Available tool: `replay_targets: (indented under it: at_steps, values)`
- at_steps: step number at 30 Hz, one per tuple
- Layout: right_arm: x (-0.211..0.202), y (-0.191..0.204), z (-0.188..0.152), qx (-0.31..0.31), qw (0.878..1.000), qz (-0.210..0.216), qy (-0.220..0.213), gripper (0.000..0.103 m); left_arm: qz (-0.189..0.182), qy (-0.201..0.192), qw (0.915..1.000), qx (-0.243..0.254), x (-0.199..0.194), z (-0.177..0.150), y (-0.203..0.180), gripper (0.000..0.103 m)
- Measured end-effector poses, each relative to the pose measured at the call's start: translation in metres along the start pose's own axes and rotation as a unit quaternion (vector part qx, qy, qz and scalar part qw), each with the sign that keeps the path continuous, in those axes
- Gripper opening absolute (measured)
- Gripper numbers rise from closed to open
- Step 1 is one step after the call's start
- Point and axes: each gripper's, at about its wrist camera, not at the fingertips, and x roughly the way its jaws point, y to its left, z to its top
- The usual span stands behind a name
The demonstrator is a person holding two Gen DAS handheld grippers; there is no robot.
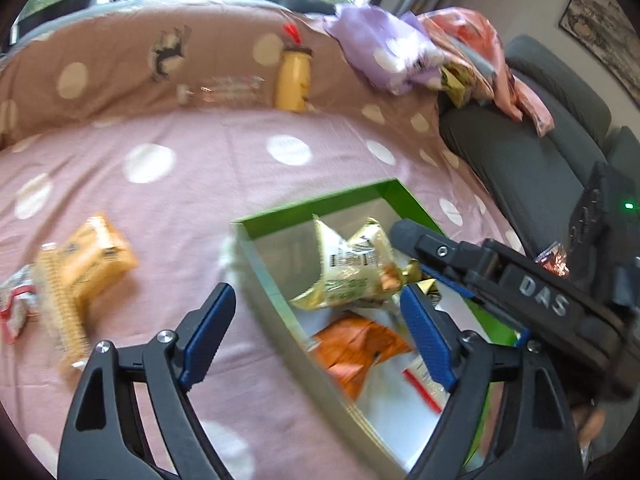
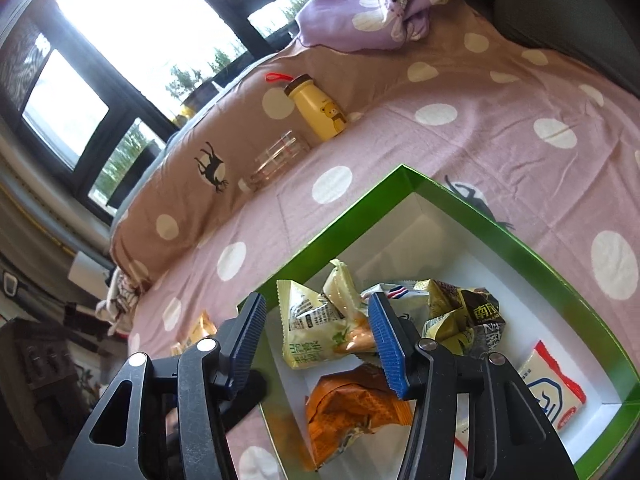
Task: Organize snacks
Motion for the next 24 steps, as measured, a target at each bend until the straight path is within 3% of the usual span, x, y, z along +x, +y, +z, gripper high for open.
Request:
replay_targets:
  at_steps: [4, 6, 12, 19, 24]
  values:
    - [-0.001, 0.011, -0.003, -0.016, 1.000, -0.006, -0.002, 0.055, 0.031, -0.030, 0.9982, -0.041, -0.037, -0.010, 0.038, 0.093]
    - [-0.004, 0.017, -0.006, -0.025, 1.000, -0.006, -0.006, 0.062, 0.056, -0.046, 0.9953, -0.065, -0.059, -0.017, 0.063, 0.097]
    - [-0.009, 0.041, -0.015, -0.047, 0.999, 0.006, -0.016, 0.067, 0.147, -0.085, 0.9756, -0.140, -0.108, -0.051, 0.132, 0.101]
    - [0.015, 0.102, -0.040, -0.124, 0.991, 0.034, 0.033, 0.068, 0.153, -0.081, 0.9514, -0.255, -0.110, -0.079, 0.206, 0.101]
    - [0.055, 0.154, -0.065, -0.170, 0.980, 0.048, 0.097, 0.068, 0.172, -0.066, 0.9419, -0.281, -0.106, -0.084, 0.223, 0.101]
